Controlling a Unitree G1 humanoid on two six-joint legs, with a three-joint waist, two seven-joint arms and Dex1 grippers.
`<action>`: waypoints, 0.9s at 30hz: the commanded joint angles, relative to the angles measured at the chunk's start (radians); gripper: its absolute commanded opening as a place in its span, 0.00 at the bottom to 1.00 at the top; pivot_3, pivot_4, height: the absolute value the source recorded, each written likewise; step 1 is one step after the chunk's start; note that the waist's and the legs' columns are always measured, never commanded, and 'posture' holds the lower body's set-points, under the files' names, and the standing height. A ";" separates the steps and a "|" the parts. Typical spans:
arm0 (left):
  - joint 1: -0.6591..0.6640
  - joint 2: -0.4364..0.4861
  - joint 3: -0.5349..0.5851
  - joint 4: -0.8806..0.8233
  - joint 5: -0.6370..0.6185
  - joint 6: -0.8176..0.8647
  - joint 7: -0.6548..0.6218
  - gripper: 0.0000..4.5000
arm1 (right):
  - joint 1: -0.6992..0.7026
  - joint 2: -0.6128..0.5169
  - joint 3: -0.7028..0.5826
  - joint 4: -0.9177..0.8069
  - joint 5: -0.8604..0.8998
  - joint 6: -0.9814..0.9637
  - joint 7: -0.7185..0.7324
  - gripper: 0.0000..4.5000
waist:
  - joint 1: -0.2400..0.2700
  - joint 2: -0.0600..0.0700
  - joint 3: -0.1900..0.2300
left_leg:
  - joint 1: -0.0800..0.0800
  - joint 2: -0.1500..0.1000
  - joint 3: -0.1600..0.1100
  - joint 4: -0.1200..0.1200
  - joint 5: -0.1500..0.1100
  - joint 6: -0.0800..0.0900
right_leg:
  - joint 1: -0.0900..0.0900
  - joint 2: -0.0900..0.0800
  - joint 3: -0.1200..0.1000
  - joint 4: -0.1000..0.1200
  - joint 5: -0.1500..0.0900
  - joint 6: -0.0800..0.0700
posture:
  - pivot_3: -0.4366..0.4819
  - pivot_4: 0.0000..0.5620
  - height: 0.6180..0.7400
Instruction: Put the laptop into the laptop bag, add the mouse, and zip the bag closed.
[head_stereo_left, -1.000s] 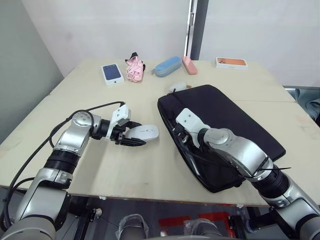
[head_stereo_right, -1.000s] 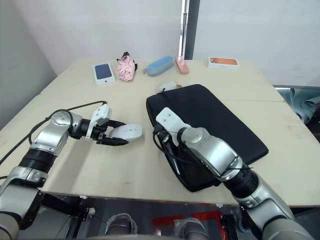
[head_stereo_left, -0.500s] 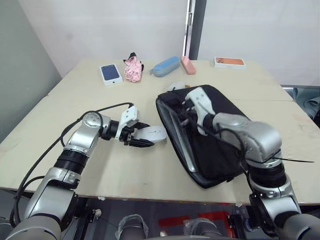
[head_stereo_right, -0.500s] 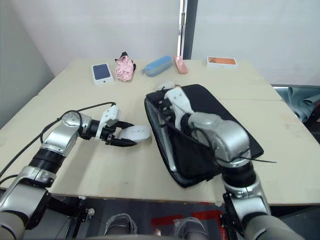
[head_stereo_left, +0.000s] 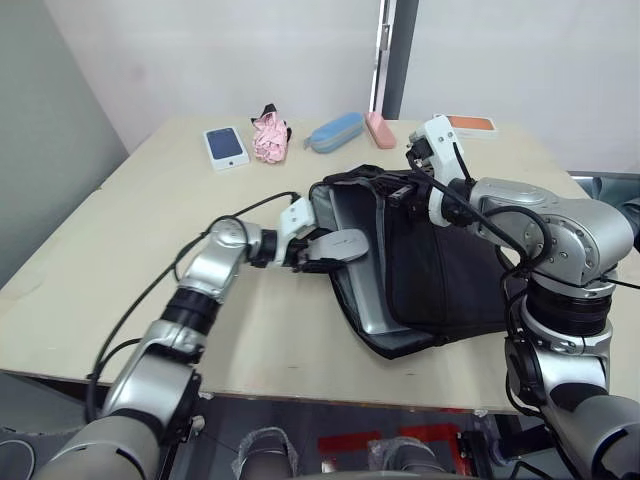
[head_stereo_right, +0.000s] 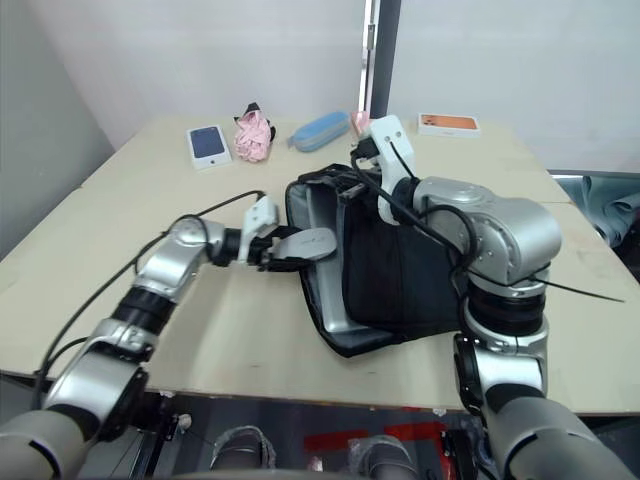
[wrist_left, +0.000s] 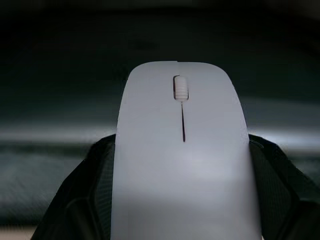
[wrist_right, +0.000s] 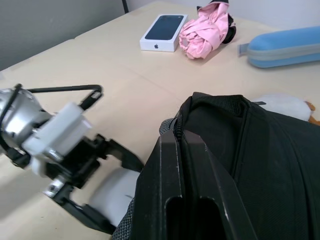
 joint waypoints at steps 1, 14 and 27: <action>-0.056 -0.042 -0.013 0.083 0.039 -0.061 0.058 0.64 | -0.052 -0.001 -0.029 -0.033 0.018 -0.034 0.001 0.00 | -0.001 0.000 0.000 | 0.000 0.000 0.000 0.000 0.000 0.000 | 0.000 0.000 0.000 0.000 0.000 0.000 | 0.48 0.27 1.00; -0.201 -0.243 0.039 0.427 0.054 -0.223 0.165 0.64 | -0.043 0.018 -0.029 -0.050 0.029 -0.021 -0.038 0.00 | 0.001 0.000 0.000 | 0.000 -0.001 0.000 0.000 0.001 0.001 | 0.000 0.000 0.001 0.000 0.002 0.002 | 0.48 0.27 1.00; -0.117 -0.170 0.105 0.243 -0.020 -0.148 0.069 0.99 | -0.026 -0.005 -0.035 -0.054 0.044 -0.019 -0.041 0.00 | 0.001 0.000 0.000 | 0.000 -0.001 0.000 0.000 0.001 0.001 | 0.000 -0.001 0.000 0.000 0.002 0.002 | 0.48 0.27 1.00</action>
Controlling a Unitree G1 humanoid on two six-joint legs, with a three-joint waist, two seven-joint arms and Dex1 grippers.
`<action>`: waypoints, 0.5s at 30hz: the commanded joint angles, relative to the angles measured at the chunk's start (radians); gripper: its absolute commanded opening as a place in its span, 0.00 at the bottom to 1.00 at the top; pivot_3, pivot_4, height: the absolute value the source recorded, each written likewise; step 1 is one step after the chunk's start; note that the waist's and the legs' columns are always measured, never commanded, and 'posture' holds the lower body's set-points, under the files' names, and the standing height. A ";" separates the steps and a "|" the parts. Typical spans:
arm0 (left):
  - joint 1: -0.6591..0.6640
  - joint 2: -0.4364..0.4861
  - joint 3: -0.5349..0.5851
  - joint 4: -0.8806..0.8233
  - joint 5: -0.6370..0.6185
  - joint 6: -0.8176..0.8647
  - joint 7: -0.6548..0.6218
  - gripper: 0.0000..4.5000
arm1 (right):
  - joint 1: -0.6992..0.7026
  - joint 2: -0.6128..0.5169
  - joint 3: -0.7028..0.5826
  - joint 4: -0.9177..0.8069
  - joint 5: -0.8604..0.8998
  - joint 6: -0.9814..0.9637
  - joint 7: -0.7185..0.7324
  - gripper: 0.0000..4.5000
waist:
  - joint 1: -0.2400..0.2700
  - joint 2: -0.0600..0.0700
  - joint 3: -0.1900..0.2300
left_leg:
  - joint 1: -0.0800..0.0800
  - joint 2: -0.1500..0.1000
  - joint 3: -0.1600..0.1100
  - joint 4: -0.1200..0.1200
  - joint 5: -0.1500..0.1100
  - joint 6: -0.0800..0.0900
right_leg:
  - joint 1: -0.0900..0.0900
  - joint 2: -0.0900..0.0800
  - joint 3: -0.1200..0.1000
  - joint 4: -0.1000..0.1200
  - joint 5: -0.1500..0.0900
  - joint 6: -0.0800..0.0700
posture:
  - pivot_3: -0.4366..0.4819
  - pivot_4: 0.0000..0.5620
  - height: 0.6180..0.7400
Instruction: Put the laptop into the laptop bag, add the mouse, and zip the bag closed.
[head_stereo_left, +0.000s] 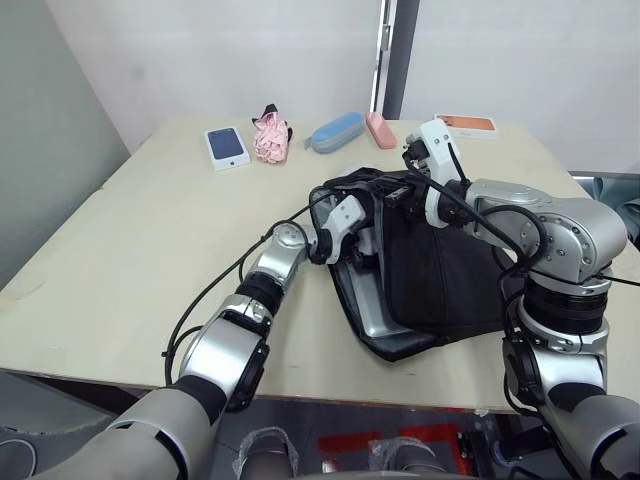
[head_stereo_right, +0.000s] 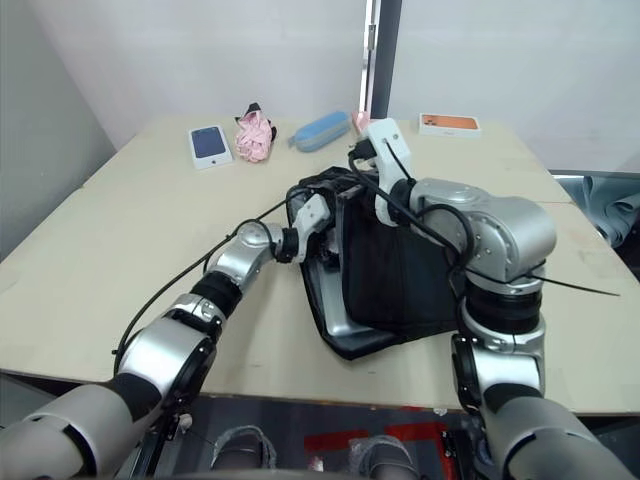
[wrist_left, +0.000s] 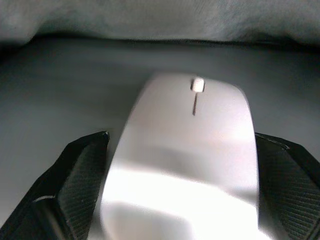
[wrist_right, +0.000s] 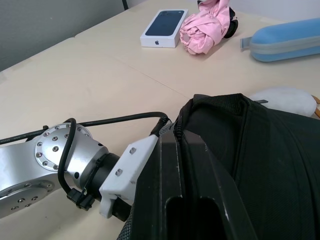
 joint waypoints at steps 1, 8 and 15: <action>0.031 0.042 0.044 -0.174 -0.075 0.075 -0.053 0.99 | -0.025 -0.013 -0.037 -0.057 0.015 -0.028 0.004 0.00 | 0.001 0.000 0.000 | 0.000 0.000 0.000 0.000 0.000 0.000 | 0.000 0.000 0.000 0.000 0.000 0.000 | 0.48 0.27 1.00; 0.197 0.253 0.049 -0.618 -0.227 0.333 -0.226 0.99 | -0.008 -0.026 -0.039 -0.057 0.021 -0.035 0.008 0.00 | -0.002 0.001 0.000 | 0.000 0.001 0.000 -0.001 0.000 0.000 | 0.000 0.000 0.000 0.000 -0.003 -0.005 | 0.48 0.27 1.00; 0.304 0.530 0.091 -0.773 -0.333 0.464 -0.398 0.99 | 0.016 -0.025 -0.026 -0.056 0.028 -0.050 0.010 0.00 | -0.006 0.002 0.001 | 0.001 0.001 0.000 -0.001 0.000 -0.001 | -0.001 0.001 -0.001 0.000 -0.004 -0.006 | 0.48 0.27 1.00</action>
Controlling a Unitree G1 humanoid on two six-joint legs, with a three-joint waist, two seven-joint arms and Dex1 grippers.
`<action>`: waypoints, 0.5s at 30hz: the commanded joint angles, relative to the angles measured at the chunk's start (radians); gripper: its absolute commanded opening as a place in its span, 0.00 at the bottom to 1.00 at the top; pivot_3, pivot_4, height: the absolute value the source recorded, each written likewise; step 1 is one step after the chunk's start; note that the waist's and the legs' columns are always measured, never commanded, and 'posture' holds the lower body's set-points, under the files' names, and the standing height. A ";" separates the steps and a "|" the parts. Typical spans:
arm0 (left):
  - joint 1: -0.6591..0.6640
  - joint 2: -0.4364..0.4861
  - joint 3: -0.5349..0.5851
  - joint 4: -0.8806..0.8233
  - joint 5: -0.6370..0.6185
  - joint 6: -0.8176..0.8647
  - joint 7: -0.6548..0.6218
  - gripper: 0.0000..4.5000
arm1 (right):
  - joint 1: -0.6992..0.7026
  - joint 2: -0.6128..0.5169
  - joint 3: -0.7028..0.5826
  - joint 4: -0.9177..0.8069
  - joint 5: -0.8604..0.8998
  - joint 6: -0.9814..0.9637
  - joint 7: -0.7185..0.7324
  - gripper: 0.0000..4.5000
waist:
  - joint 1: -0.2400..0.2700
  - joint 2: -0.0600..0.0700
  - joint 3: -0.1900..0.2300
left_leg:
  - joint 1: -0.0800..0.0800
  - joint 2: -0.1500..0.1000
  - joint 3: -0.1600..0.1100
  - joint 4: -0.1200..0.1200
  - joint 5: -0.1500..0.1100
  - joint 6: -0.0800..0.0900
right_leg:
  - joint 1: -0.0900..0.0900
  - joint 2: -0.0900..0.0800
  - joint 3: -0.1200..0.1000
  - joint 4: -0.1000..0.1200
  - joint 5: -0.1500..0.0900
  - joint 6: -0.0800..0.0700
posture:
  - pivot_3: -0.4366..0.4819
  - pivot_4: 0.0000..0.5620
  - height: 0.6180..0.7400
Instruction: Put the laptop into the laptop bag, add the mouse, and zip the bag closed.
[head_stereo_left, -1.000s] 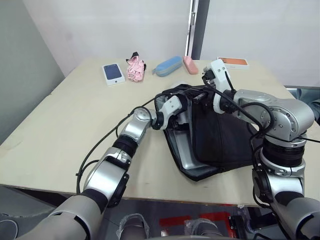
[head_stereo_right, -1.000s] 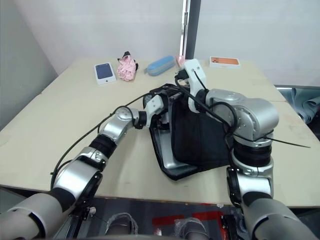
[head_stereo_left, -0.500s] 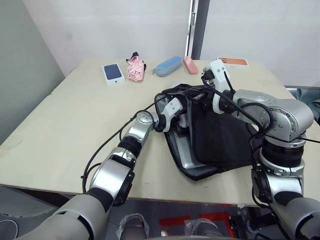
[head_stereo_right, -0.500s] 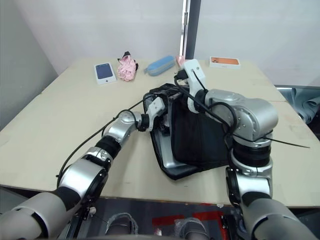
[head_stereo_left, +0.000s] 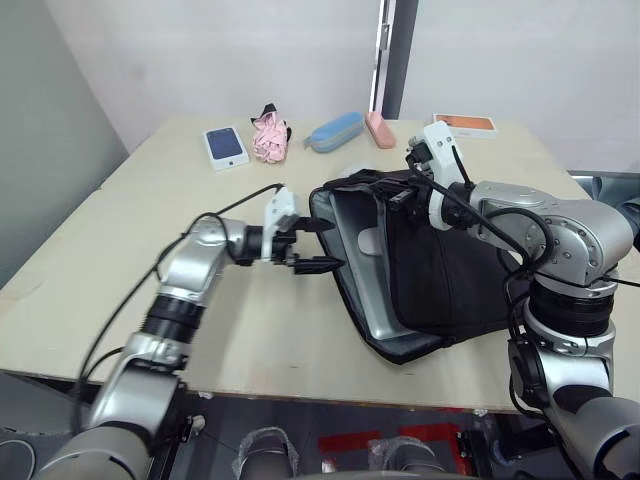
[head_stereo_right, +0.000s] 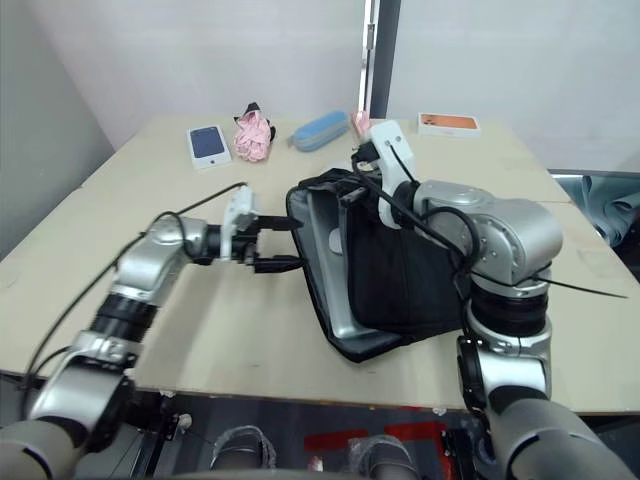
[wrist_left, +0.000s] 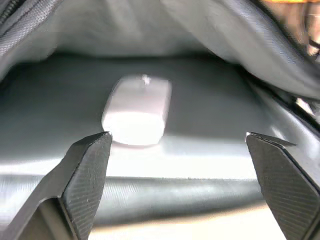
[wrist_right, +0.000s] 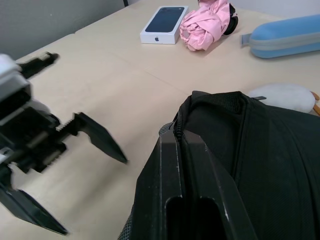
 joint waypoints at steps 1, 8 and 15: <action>0.037 0.122 0.054 -0.068 -0.073 0.070 -0.101 0.99 | 0.002 -0.006 -0.020 -0.046 0.009 -0.051 0.008 0.00 | -0.001 0.000 0.000 | 0.000 0.000 0.000 0.000 0.000 0.000 | 0.000 0.000 0.000 0.000 0.000 0.000 | 0.48 0.27 1.00; 0.073 0.275 0.154 -0.033 -0.136 0.136 -0.124 0.99 | 0.060 -0.028 0.051 -0.047 0.009 -0.111 0.057 0.00 | 0.003 0.001 0.000 | 0.000 0.000 0.000 -0.001 0.000 0.000 | 0.000 0.000 -0.001 -0.001 -0.001 0.000 | 0.48 0.27 1.00; 0.060 0.304 0.201 0.007 -0.151 0.153 -0.110 0.99 | 0.085 -0.060 0.083 -0.077 0.055 -0.177 0.147 0.00 | -0.004 0.001 0.000 | 0.000 0.001 0.000 -0.001 0.000 -0.001 | -0.001 0.001 -0.001 -0.001 -0.001 -0.001 | 0.48 0.27 1.00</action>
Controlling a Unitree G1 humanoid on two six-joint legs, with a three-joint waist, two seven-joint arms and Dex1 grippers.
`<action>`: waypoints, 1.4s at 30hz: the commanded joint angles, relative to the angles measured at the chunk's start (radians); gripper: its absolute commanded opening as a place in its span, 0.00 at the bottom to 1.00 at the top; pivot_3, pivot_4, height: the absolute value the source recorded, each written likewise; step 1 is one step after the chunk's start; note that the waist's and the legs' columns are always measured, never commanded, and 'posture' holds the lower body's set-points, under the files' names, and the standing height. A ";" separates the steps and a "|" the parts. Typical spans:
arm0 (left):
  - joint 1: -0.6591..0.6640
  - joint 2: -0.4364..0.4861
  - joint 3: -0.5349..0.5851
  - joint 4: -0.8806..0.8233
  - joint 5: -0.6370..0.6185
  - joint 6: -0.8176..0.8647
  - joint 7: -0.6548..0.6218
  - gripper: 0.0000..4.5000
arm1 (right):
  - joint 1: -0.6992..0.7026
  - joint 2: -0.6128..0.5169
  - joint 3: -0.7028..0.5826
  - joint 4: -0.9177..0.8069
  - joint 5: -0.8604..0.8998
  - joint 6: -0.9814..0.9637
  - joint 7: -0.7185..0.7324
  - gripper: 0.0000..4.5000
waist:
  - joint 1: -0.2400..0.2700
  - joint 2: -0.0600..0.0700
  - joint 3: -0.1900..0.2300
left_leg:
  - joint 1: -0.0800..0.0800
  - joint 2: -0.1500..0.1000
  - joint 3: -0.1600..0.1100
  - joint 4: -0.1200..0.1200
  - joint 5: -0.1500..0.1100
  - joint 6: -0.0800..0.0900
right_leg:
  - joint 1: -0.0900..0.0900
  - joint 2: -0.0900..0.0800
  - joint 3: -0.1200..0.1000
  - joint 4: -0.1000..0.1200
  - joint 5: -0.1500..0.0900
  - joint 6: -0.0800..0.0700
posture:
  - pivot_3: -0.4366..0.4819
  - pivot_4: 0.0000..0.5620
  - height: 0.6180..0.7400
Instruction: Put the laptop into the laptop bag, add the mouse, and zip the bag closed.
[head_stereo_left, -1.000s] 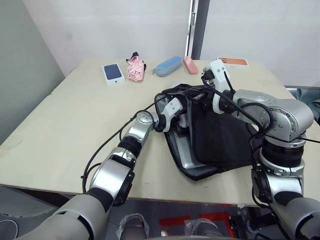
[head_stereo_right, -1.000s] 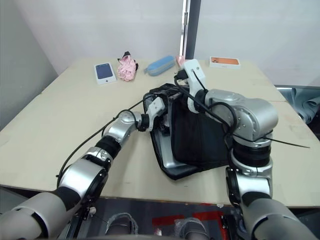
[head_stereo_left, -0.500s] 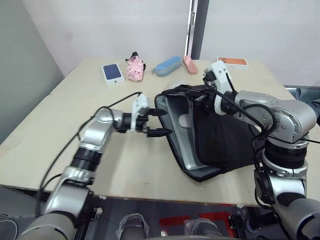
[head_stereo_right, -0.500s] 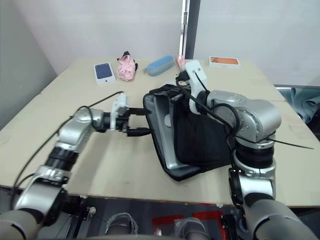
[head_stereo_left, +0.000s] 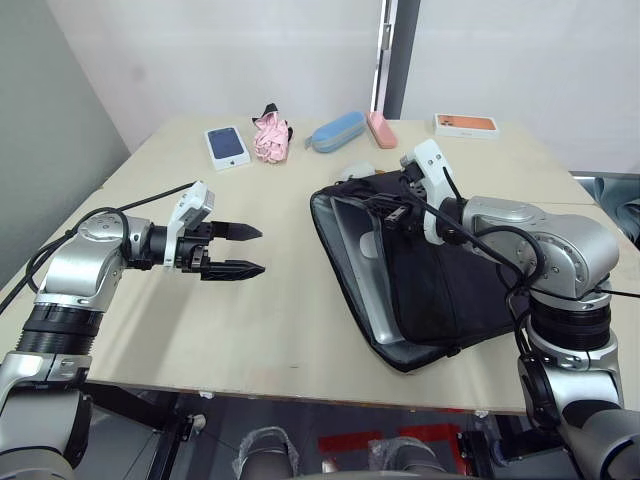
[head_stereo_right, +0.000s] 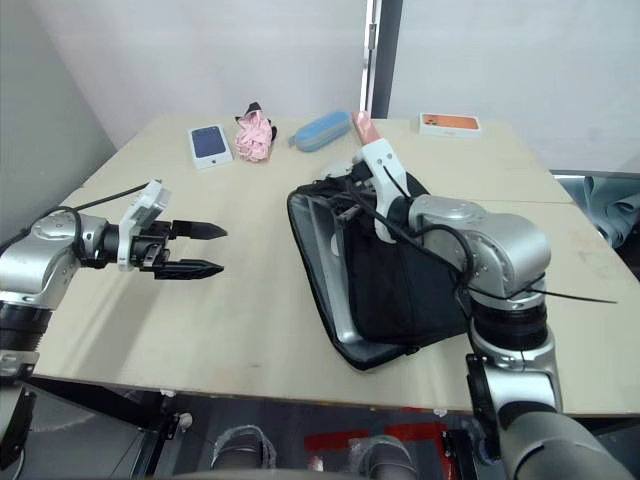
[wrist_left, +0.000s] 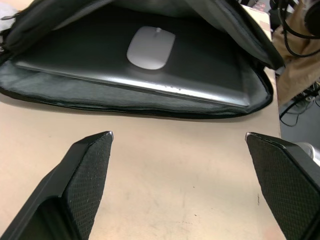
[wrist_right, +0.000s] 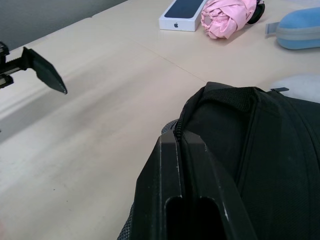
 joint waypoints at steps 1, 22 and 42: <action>-0.024 0.028 0.047 0.013 -0.031 0.009 -0.001 0.99 | 0.004 -0.023 0.008 -0.073 0.049 -0.072 0.077 0.00 | -0.003 0.000 0.000 | 0.000 0.000 0.000 0.000 0.000 0.000 | 0.000 0.000 0.000 0.000 0.000 0.000 | 0.48 0.27 1.00; -0.064 0.129 -0.023 0.034 -0.016 0.004 -0.120 0.99 | 0.220 -0.394 0.203 -0.038 -0.003 -0.598 0.754 0.00 | -0.002 -0.001 -0.001 | 0.001 0.001 0.000 0.005 0.000 0.001 | 0.001 0.000 0.001 0.005 0.000 -0.001 | 0.48 0.27 1.00; -0.085 0.050 -0.229 0.037 0.032 -0.355 -0.155 1.00 | 0.591 -0.543 -0.314 -0.129 0.244 -0.387 0.642 0.99 | 0.012 -0.002 -0.001 | 0.001 0.001 0.001 0.007 -0.003 0.008 | 0.001 0.000 0.002 0.007 -0.001 -0.001 | 0.48 0.27 1.00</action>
